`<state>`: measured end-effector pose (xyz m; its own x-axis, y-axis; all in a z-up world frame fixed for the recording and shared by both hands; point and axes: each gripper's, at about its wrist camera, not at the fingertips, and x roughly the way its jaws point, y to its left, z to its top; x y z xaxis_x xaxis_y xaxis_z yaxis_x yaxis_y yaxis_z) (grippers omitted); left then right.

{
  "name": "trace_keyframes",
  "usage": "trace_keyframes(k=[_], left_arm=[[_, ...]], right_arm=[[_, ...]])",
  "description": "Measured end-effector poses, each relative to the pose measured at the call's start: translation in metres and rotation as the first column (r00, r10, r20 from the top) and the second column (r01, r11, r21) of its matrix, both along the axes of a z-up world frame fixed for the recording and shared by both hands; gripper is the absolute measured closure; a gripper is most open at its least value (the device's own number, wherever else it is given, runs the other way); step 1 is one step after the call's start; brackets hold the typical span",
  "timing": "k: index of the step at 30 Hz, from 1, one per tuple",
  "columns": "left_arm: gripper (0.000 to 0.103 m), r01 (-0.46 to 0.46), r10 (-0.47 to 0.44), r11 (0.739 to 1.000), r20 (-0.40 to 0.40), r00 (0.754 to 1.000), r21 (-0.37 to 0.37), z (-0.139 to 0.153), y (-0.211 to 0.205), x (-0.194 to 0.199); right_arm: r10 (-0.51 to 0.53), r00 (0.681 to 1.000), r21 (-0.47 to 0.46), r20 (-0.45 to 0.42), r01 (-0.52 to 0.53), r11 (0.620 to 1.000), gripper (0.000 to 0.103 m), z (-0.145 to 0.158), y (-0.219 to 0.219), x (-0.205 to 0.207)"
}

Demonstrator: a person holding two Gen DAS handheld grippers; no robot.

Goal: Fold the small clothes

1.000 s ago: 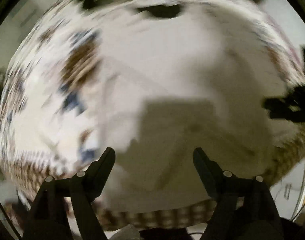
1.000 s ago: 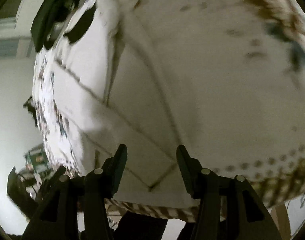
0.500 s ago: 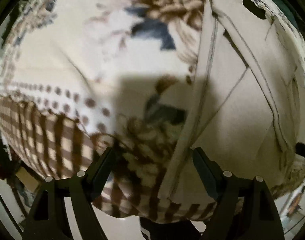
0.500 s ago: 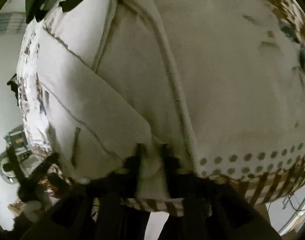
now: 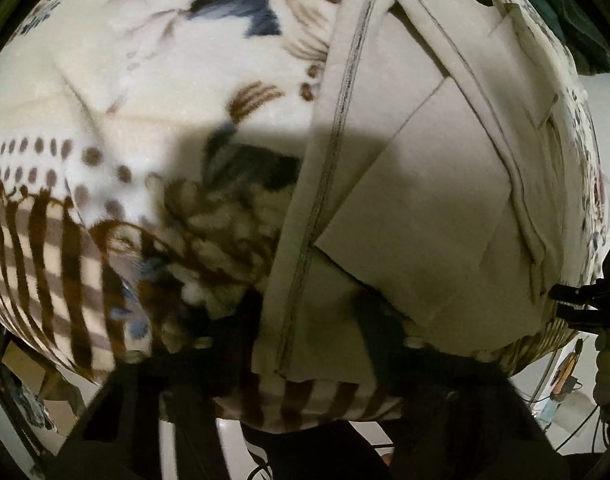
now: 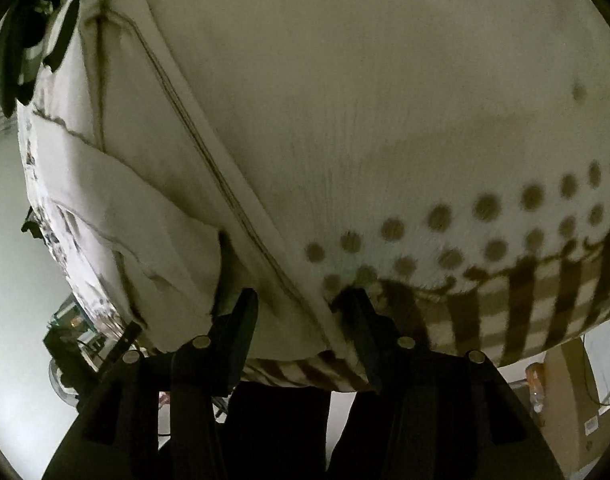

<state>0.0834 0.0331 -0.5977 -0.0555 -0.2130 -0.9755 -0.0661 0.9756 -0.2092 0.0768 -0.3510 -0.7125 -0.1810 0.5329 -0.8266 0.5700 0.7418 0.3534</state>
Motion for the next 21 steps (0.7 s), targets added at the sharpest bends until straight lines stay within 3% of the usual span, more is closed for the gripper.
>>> trace_keyframes(k=[2, 3, 5, 9, 12, 17, 21], left_arm=[[0.088, -0.003, 0.003, 1.000, 0.000, 1.000, -0.005, 0.000, -0.003, -0.001], [0.098, -0.005, 0.005, 1.000, 0.002, 1.000, -0.004, 0.001, -0.004, 0.000], [0.099, -0.028, 0.028, 0.999, 0.002, 1.000, -0.023, 0.008, 0.000, 0.001], [0.100, -0.095, 0.093, 0.993, -0.030, 0.995, -0.074, 0.032, 0.009, 0.003], [0.100, -0.137, 0.138, 0.984, 0.002, 0.990, -0.117, 0.057, 0.017, 0.017], [0.100, -0.135, 0.159, 0.979, 0.155, 0.975, -0.154, 0.094, 0.017, 0.071], [0.098, -0.132, 0.172, 0.977, 0.258, 0.951, -0.165, 0.091, 0.018, 0.133]], right_arm=[[-0.007, 1.000, 0.003, -0.005, 0.007, 1.000, 0.056, -0.002, 0.005, -0.002], [-0.010, 1.000, -0.006, -0.003, 0.010, 1.000, 0.074, 0.000, 0.009, -0.002], [-0.016, 1.000, -0.018, 0.005, 0.017, 1.000, 0.097, 0.004, 0.010, -0.003], [-0.045, 0.998, 0.012, 0.044, 0.045, 0.999, 0.099, 0.025, 0.005, 0.000], [-0.028, 0.995, 0.023, 0.100, 0.025, 0.999, 0.099, 0.052, 0.001, 0.016], [-0.042, 0.971, 0.031, 0.233, 0.036, 0.999, 0.099, 0.090, 0.001, 0.079], [-0.052, 0.936, 0.004, 0.347, 0.054, 0.999, 0.099, 0.098, -0.009, 0.146]])
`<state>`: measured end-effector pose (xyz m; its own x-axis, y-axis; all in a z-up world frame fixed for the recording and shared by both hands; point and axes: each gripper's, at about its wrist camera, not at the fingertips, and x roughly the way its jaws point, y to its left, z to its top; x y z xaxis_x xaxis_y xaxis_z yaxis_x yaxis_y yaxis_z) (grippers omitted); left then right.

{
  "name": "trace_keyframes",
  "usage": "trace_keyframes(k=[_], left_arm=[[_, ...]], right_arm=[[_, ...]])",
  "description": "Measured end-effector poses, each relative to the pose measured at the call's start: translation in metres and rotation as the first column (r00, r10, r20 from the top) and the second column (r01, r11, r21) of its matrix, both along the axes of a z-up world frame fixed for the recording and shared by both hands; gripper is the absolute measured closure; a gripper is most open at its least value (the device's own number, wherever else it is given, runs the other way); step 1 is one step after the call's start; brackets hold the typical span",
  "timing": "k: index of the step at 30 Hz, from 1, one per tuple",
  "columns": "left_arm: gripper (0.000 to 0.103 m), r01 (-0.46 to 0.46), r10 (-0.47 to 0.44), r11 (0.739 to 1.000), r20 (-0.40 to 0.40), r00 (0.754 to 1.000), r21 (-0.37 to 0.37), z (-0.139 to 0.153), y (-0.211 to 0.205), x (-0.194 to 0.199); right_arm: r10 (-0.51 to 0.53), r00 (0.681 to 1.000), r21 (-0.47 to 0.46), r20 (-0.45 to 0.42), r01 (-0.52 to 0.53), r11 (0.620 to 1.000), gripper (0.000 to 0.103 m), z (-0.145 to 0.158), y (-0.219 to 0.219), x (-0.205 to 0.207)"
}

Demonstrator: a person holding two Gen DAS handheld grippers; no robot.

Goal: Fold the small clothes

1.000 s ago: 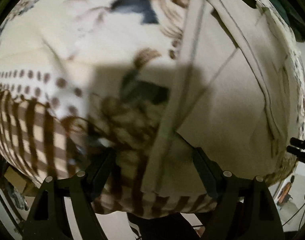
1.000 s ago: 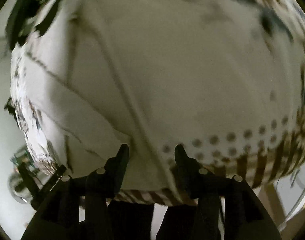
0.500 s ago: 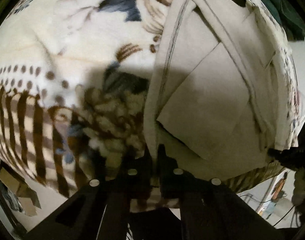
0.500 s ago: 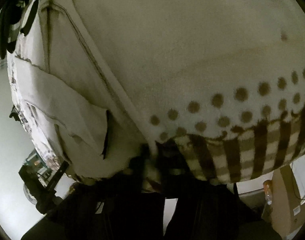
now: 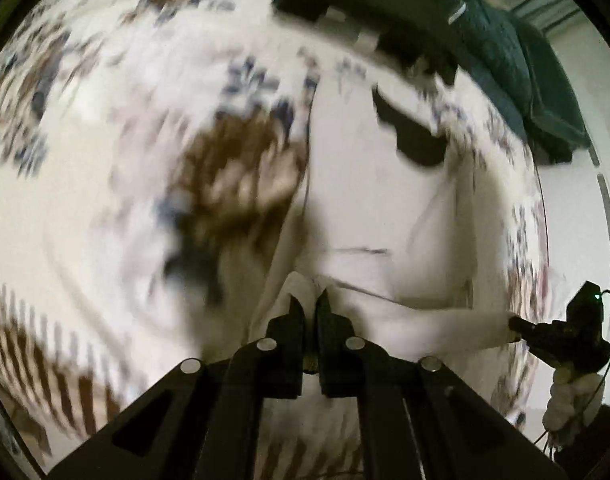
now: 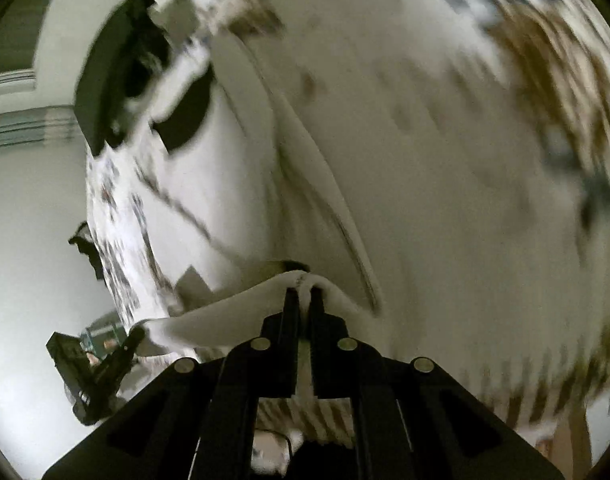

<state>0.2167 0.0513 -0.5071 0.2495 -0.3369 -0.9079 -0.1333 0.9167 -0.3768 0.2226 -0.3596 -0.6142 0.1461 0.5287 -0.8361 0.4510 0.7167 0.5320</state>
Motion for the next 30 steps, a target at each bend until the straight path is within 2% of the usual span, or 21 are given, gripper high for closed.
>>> trace_keyframes(k=[2, 4, 5, 6, 8, 9, 10, 15, 21, 23, 24, 25, 26, 27, 30], left_arm=[[0.095, -0.028, 0.028, 0.999, 0.012, 1.000, -0.025, -0.010, 0.008, 0.026], [0.092, -0.082, 0.083, 0.996, 0.008, 0.997, -0.019, -0.020, 0.020, 0.052], [0.089, -0.106, 0.106, 0.994, 0.006, 0.994, -0.016, -0.023, 0.022, 0.058], [0.082, -0.151, 0.151, 0.988, 0.013, 0.988, -0.028, -0.026, 0.033, 0.061], [0.065, -0.196, 0.197, 0.980, 0.026, 0.980, -0.045, -0.024, 0.044, 0.058], [0.051, -0.209, 0.211, 0.977, 0.032, 0.977, -0.044, -0.025, 0.046, 0.058], [0.047, -0.213, 0.214, 0.977, 0.037, 0.976, -0.030, -0.028, 0.050, 0.052], [0.047, -0.141, 0.142, 0.989, -0.028, 0.990, 0.035, -0.055, 0.041, 0.043], [0.047, -0.094, 0.095, 0.995, -0.044, 0.994, 0.038, -0.082, 0.016, 0.061], [0.047, -0.083, 0.085, 0.995, -0.024, 0.996, 0.051, -0.084, 0.010, 0.070], [0.050, -0.077, 0.078, 0.995, -0.004, 0.997, 0.062, -0.084, 0.007, 0.073], [0.071, -0.067, 0.064, 0.995, 0.040, 0.997, 0.070, -0.081, 0.004, 0.076], [0.087, -0.058, 0.052, 0.995, 0.063, 0.997, 0.087, -0.078, 0.002, 0.078], [0.099, -0.053, 0.046, 0.992, 0.065, 0.997, 0.111, -0.078, 0.001, 0.080], [0.100, -0.062, 0.048, 0.987, 0.094, 0.994, 0.149, -0.075, 0.002, 0.086]], right_arm=[[-0.034, 0.999, -0.003, 0.018, 0.034, 0.999, 0.097, -0.006, -0.009, 0.030], [-0.076, 0.997, 0.031, 0.025, 0.075, 0.997, 0.090, -0.012, -0.019, 0.050], [-0.101, 0.994, 0.031, 0.035, 0.100, 0.994, 0.079, -0.013, -0.022, 0.056], [-0.108, 0.993, 0.021, 0.044, 0.108, 0.994, 0.061, -0.011, -0.033, 0.058], [-0.112, 0.992, -0.016, 0.059, 0.113, 0.993, 0.047, -0.008, -0.033, 0.058], [-0.100, 0.993, -0.026, 0.062, 0.102, 0.994, 0.047, -0.008, -0.034, 0.057], [-0.086, 0.994, -0.033, 0.065, 0.088, 0.996, 0.047, -0.009, -0.038, 0.054], [0.019, 0.999, -0.108, 0.048, -0.014, 0.994, 0.047, -0.025, -0.027, 0.049], [0.056, 0.996, -0.149, 0.073, -0.045, 0.988, 0.047, -0.041, -0.010, 0.080], [0.059, 0.996, -0.153, 0.073, -0.047, 0.987, 0.049, -0.048, -0.006, 0.092], [0.053, 0.996, -0.155, 0.072, -0.042, 0.987, 0.068, -0.051, -0.004, 0.096], [0.042, 0.996, -0.143, 0.081, -0.030, 0.989, 0.084, -0.052, -0.002, 0.098], [0.040, 0.996, -0.146, 0.076, -0.028, 0.989, 0.100, -0.052, -0.001, 0.098], [0.035, 0.996, -0.179, 0.077, -0.021, 0.984, 0.100, -0.050, -0.001, 0.097], [-0.016, 0.995, -0.237, 0.103, 0.040, 0.971, 0.101, -0.040, -0.008, 0.091]])
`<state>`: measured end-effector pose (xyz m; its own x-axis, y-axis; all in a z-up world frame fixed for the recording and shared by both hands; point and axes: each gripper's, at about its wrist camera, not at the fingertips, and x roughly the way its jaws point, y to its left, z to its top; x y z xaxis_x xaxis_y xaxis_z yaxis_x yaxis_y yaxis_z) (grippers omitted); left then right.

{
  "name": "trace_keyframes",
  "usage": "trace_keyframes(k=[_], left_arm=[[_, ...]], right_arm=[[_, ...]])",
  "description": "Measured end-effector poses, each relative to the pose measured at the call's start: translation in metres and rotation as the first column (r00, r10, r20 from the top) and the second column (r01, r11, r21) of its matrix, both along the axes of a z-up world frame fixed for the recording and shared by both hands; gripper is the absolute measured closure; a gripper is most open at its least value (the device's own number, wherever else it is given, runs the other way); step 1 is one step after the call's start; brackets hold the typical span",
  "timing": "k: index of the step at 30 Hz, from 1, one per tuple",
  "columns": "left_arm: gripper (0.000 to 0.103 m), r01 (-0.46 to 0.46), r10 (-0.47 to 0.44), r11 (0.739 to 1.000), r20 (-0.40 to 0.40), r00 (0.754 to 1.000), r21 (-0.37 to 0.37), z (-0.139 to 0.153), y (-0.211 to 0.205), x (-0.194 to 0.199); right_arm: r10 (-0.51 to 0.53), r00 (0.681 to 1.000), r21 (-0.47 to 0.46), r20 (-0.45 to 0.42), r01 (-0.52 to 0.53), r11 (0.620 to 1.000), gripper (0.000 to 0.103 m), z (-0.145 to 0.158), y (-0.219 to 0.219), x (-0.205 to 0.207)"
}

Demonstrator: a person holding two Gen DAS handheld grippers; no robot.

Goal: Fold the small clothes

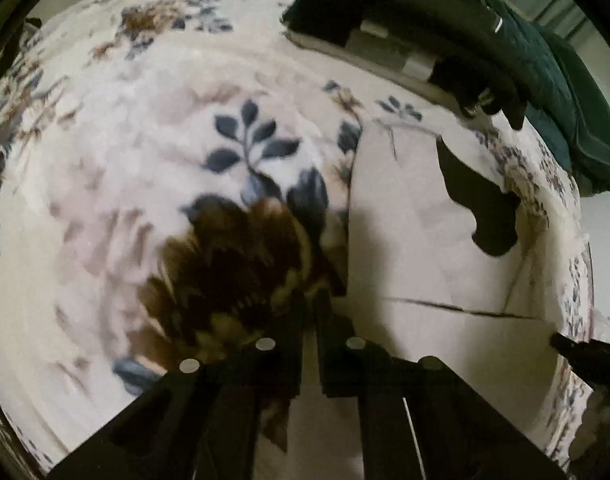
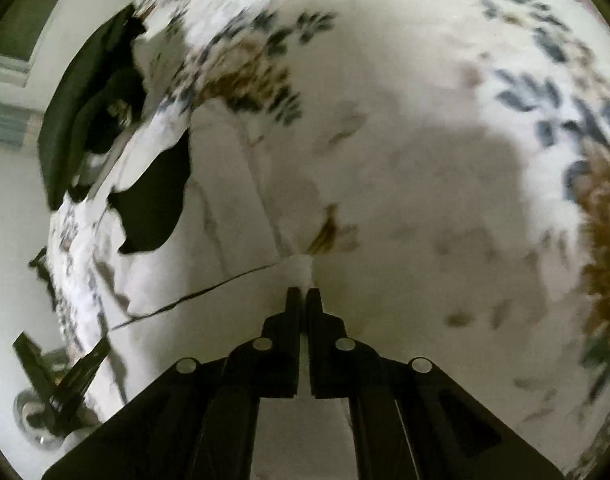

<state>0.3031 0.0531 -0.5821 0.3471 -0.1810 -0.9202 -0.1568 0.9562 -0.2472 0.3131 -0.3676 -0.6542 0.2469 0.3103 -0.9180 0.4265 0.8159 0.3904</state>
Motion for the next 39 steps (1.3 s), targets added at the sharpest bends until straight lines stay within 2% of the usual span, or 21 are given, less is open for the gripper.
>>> trace_keyframes(k=[4, 7, 10, 11, 12, 13, 15, 16, 18, 20, 22, 24, 26, 27, 28, 29, 30, 31, 34, 39], left_arm=[[0.100, -0.015, 0.015, 1.000, -0.023, 1.000, 0.001, -0.005, 0.011, 0.011], [0.098, 0.010, -0.012, 1.000, -0.070, 0.998, -0.023, -0.008, 0.013, 0.018], [0.095, 0.031, -0.034, 0.999, -0.099, 0.994, -0.040, 0.000, 0.015, 0.034], [0.091, 0.037, -0.040, 0.999, -0.098, 0.994, -0.040, 0.002, 0.014, 0.036], [0.078, 0.052, -0.056, 0.997, -0.083, 0.995, -0.048, 0.008, 0.012, 0.048], [0.059, 0.066, -0.070, 0.996, -0.068, 0.995, -0.056, 0.011, 0.009, 0.057], [0.044, 0.100, -0.102, 0.993, -0.027, 0.994, -0.057, 0.017, 0.002, 0.077], [0.044, 0.138, -0.139, 0.989, -0.009, 0.990, -0.050, 0.019, -0.006, 0.092], [0.044, 0.215, -0.215, 0.977, -0.011, 0.977, -0.015, 0.015, -0.023, 0.119], [0.044, 0.302, -0.302, 0.953, -0.019, 0.953, 0.038, 0.006, -0.044, 0.145], [0.044, 0.401, -0.397, 0.910, -0.056, 0.916, 0.105, -0.008, -0.070, 0.169], [0.044, 0.463, -0.455, 0.874, -0.088, 0.886, 0.145, -0.019, -0.084, 0.181], [0.046, 0.521, -0.510, 0.835, -0.107, 0.853, 0.177, -0.026, -0.098, 0.188], [0.059, 0.534, -0.524, 0.827, -0.102, 0.846, 0.176, -0.026, -0.101, 0.189], [0.084, 0.547, -0.539, 0.819, -0.094, 0.837, 0.176, -0.024, -0.104, 0.189], [0.092, 0.549, -0.540, 0.818, -0.097, 0.836, 0.173, -0.023, -0.104, 0.188], [0.095, 0.548, -0.540, 0.820, -0.096, 0.836, 0.164, -0.020, -0.104, 0.187], [0.100, 0.539, -0.534, 0.826, -0.076, 0.842, 0.165, -0.014, -0.101, 0.183], [0.102, 0.512, -0.515, 0.847, -0.018, 0.857, 0.141, 0.008, -0.090, 0.170], [0.103, 0.447, -0.463, 0.876, 0.058, 0.884, 0.182, 0.056, -0.068, 0.130]], right_arm=[[-0.039, 0.999, -0.045, -0.024, 0.038, 0.998, 0.101, -0.003, -0.005, -0.003], [0.014, 0.996, -0.066, -0.083, -0.019, 0.998, 0.100, -0.012, 0.004, 0.004], [0.077, 0.990, -0.062, -0.118, -0.085, 0.994, 0.094, -0.006, 0.010, 0.022], [0.089, 0.990, -0.070, -0.110, -0.097, 0.993, 0.080, 0.001, 0.010, 0.030], [0.094, 0.990, -0.075, -0.101, -0.102, 0.992, 0.060, 0.006, 0.010, 0.036], [0.100, 0.992, -0.075, -0.078, -0.106, 0.992, 0.051, 0.013, 0.010, 0.049], [0.117, 0.992, -0.067, -0.046, -0.120, 0.991, 0.047, 0.022, 0.011, 0.077], [0.132, 0.990, -0.071, -0.047, -0.135, 0.988, 0.047, 0.024, 0.013, 0.091], [0.175, 0.984, -0.090, -0.041, -0.178, 0.980, 0.047, 0.024, 0.019, 0.129], [0.228, 0.972, -0.136, -0.050, -0.232, 0.963, 0.047, 0.019, 0.030, 0.167], [0.262, 0.963, -0.148, -0.066, -0.269, 0.952, 0.047, 0.011, 0.036, 0.195], [0.300, 0.947, -0.157, -0.114, -0.316, 0.936, 0.047, -0.002, 0.043, 0.222], [0.329, 0.933, -0.153, -0.146, -0.350, 0.924, 0.047, -0.012, 0.050, 0.237], [0.347, 0.924, -0.137, -0.164, -0.369, 0.919, 0.050, -0.017, 0.054, 0.243], [0.364, 0.914, -0.124, -0.181, -0.388, 0.913, 0.058, -0.022, 0.058, 0.246], [0.373, 0.909, -0.134, -0.185, -0.399, 0.907, 0.087, -0.023, 0.061, 0.247], [0.385, 0.902, -0.156, -0.194, -0.416, 0.896, 0.096, -0.022, 0.065, 0.247], [0.386, 0.903, -0.169, -0.189, -0.417, 0.893, 0.096, -0.020, 0.067, 0.246], [0.357, 0.926, -0.182, -0.119, -0.374, 0.909, 0.097, 0.000, 0.066, 0.236], [0.333, 0.943, -0.183, 0.003, -0.327, 0.927, 0.097, 0.049, 0.065, 0.207]])
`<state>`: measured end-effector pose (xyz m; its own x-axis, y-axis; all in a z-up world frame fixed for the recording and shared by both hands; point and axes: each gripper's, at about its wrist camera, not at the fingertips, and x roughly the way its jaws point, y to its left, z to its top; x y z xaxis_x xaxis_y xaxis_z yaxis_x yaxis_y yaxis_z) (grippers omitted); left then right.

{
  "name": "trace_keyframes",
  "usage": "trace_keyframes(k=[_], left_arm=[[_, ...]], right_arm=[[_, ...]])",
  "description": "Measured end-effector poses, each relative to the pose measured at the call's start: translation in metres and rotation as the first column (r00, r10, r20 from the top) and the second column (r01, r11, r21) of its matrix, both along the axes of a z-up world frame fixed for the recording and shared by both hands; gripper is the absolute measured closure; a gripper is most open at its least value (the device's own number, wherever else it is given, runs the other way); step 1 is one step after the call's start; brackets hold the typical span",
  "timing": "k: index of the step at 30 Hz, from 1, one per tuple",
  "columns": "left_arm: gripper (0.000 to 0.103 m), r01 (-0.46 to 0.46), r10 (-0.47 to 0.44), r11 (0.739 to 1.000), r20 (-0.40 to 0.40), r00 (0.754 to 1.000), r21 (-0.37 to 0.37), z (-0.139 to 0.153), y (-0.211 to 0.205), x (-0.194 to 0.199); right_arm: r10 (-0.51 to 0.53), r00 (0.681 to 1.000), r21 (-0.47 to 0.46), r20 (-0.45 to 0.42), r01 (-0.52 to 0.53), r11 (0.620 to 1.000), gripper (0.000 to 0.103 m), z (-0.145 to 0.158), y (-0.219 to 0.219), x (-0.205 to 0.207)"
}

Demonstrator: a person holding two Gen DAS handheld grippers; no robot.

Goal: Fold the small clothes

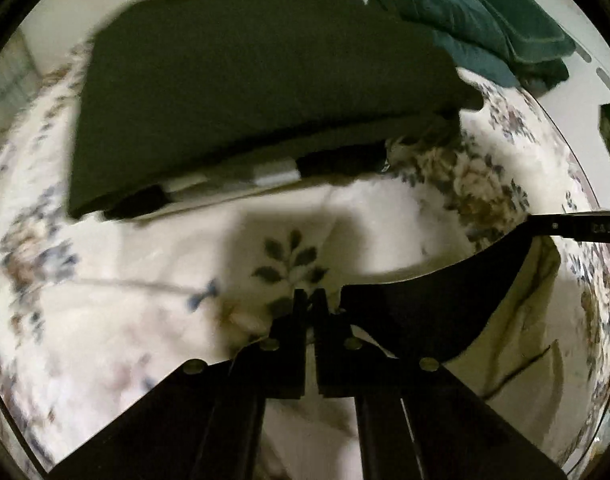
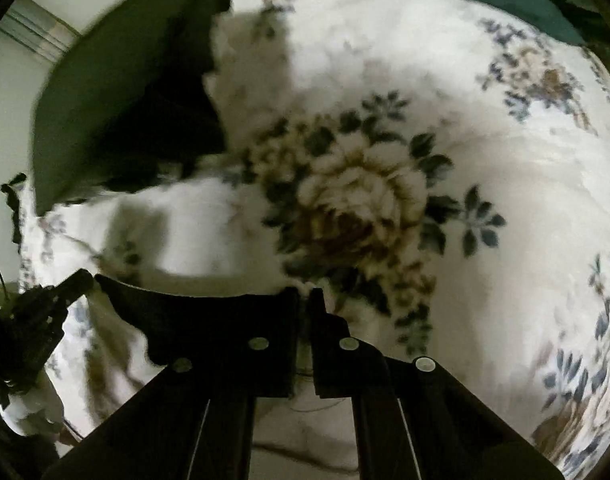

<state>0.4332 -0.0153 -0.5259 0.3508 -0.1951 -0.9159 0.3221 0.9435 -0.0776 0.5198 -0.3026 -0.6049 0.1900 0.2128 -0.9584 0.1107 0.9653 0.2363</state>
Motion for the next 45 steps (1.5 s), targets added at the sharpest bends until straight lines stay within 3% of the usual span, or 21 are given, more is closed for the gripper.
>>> trace_keyframes(k=[4, 8, 12, 15, 17, 19, 21, 23, 25, 27, 28, 29, 31, 34, 37, 39, 41, 42, 43, 45], left_arm=[[0.103, -0.066, 0.068, 0.998, 0.064, 0.996, -0.019, 0.043, 0.017, -0.050], [0.103, -0.103, 0.105, 0.994, 0.043, 0.994, -0.045, 0.048, 0.022, -0.098], [0.102, -0.135, 0.130, 0.984, -0.044, 0.991, -0.117, 0.035, 0.025, -0.131], [0.101, -0.227, 0.204, 0.951, -0.129, 0.971, -0.208, 0.031, 0.037, -0.141], [0.093, -0.298, 0.254, 0.924, -0.198, 0.947, -0.238, 0.023, 0.044, -0.138], [0.050, -0.380, 0.301, 0.886, -0.295, 0.907, -0.265, 0.009, 0.047, -0.124], [0.042, -0.418, 0.308, 0.843, -0.332, 0.891, -0.340, 0.005, 0.044, -0.111], [0.042, -0.463, 0.305, 0.801, -0.408, 0.861, -0.378, -0.003, 0.034, -0.088], [0.042, -0.517, 0.292, 0.767, -0.512, 0.808, -0.379, -0.016, 0.015, -0.064], [0.042, -0.547, 0.287, 0.772, -0.590, 0.754, -0.323, -0.030, -0.007, -0.044], [0.042, -0.561, 0.289, 0.780, -0.637, 0.715, -0.277, -0.041, -0.022, -0.033], [0.042, -0.565, 0.287, 0.785, -0.658, 0.696, -0.255, -0.046, -0.030, -0.028], [0.042, -0.560, 0.286, 0.810, -0.719, 0.634, -0.172, -0.069, -0.057, -0.013], [0.042, -0.542, 0.326, 0.838, -0.748, 0.579, -0.054, -0.099, -0.078, -0.002], [0.044, -0.525, 0.377, 0.850, -0.750, 0.543, 0.047, -0.120, -0.087, 0.005], [0.047, -0.521, 0.395, 0.851, -0.734, 0.552, 0.067, -0.122, -0.090, 0.007], [0.076, -0.489, 0.406, 0.869, -0.670, 0.621, 0.074, -0.110, -0.093, 0.006], [0.099, -0.475, 0.402, 0.877, -0.648, 0.647, 0.069, -0.105, -0.092, 0.004], [0.099, -0.459, 0.391, 0.887, -0.609, 0.690, 0.049, -0.095, -0.090, -0.001], [0.099, -0.451, 0.386, 0.892, -0.562, 0.732, 0.026, -0.082, -0.082, -0.012]], right_arm=[[0.010, 0.998, 0.012, 0.066, -0.011, 1.000, 0.098, 0.037, 0.007, -0.045], [0.024, 0.996, 0.019, 0.081, -0.026, 0.999, 0.098, 0.057, 0.020, -0.113], [0.045, 0.997, 0.029, 0.067, -0.047, 0.998, 0.098, 0.053, 0.022, -0.180], [0.071, 0.997, 0.061, 0.030, -0.072, 0.996, 0.098, 0.044, 0.025, -0.219], [0.100, 0.995, 0.065, -0.020, -0.098, 0.993, 0.098, 0.032, 0.030, -0.244], [0.084, 0.995, 0.074, -0.054, -0.080, 0.994, 0.098, 0.020, 0.028, -0.260], [0.055, 0.995, 0.087, -0.084, -0.048, 0.995, 0.098, 0.006, 0.024, -0.271], [0.034, 0.995, 0.082, -0.098, -0.026, 0.996, 0.098, -0.004, 0.021, -0.275], [0.016, 0.995, 0.074, -0.098, -0.009, 0.997, 0.098, -0.010, 0.019, -0.274], [-0.009, 0.995, 0.062, -0.100, 0.015, 0.998, 0.098, -0.014, 0.018, -0.270], [-0.032, 0.994, 0.063, -0.105, 0.038, 0.997, 0.098, -0.017, 0.016, -0.268], [-0.049, 0.992, 0.064, -0.114, 0.056, 0.996, 0.098, -0.018, 0.015, -0.263], [-0.096, 0.986, 0.063, -0.135, 0.105, 0.992, 0.098, -0.024, 0.010, -0.257], [-0.163, 0.975, 0.070, -0.153, 0.175, 0.982, 0.098, -0.031, 0.004, -0.253], [-0.214, 0.965, 0.080, -0.150, 0.227, 0.971, 0.098, -0.036, -0.001, -0.251], [-0.239, 0.959, 0.088, -0.151, 0.254, 0.963, 0.098, -0.040, -0.003, -0.252], [-0.251, 0.956, 0.094, -0.152, 0.267, 0.959, 0.098, -0.043, -0.003, -0.254], [-0.255, 0.955, 0.096, -0.153, 0.271, 0.958, 0.098, -0.044, -0.002, -0.255], [-0.257, 0.954, 0.101, -0.152, 0.274, 0.957, 0.098, -0.044, -0.003, -0.256], [-0.257, 0.955, 0.106, -0.145, 0.274, 0.956, 0.098, -0.042, -0.002, -0.259]])
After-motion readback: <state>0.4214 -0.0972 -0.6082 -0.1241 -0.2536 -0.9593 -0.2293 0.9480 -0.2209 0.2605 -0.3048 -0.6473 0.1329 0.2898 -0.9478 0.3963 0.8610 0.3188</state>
